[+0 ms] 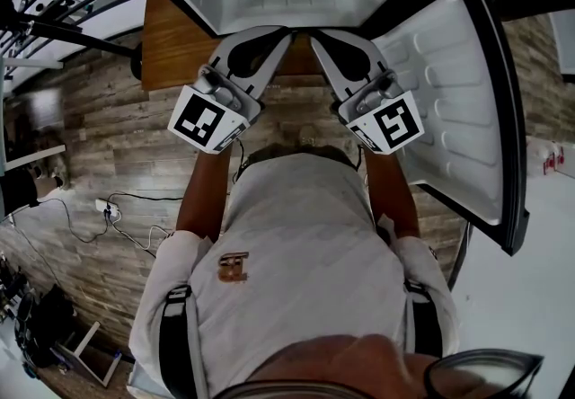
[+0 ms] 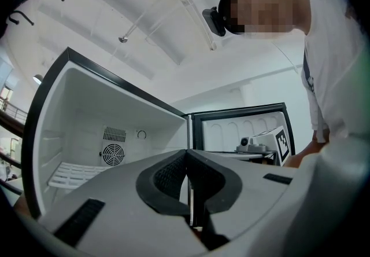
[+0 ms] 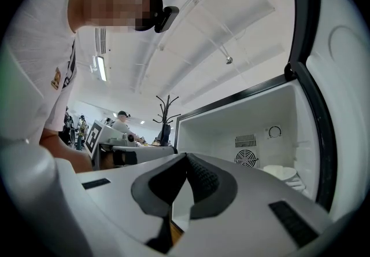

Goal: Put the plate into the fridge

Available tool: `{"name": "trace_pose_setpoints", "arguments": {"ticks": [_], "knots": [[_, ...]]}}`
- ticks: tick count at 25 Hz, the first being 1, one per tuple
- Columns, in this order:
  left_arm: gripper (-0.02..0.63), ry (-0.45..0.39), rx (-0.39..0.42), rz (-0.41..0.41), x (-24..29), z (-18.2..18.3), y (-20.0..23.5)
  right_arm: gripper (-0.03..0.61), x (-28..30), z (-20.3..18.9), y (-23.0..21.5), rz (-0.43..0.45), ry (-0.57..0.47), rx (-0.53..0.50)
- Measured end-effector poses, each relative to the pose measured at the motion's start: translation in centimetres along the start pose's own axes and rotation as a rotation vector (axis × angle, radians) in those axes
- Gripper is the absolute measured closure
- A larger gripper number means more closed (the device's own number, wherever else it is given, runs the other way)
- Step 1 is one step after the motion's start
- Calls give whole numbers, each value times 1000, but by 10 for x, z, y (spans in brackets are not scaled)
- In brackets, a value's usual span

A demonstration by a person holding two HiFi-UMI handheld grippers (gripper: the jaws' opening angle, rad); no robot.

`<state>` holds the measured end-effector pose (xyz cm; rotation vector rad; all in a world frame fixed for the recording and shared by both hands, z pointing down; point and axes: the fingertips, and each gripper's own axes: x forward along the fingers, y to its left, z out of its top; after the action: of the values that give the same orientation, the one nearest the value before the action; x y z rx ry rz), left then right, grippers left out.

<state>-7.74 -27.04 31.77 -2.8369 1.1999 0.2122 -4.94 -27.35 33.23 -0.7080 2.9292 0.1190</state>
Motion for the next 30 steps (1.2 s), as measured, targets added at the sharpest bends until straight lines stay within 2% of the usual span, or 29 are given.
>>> {"name": "trace_pose_setpoints", "arguments": {"ticks": [30], "knots": [[595, -8, 17, 11, -9, 6, -9, 546, -3, 6, 11, 11, 8, -31]]}}
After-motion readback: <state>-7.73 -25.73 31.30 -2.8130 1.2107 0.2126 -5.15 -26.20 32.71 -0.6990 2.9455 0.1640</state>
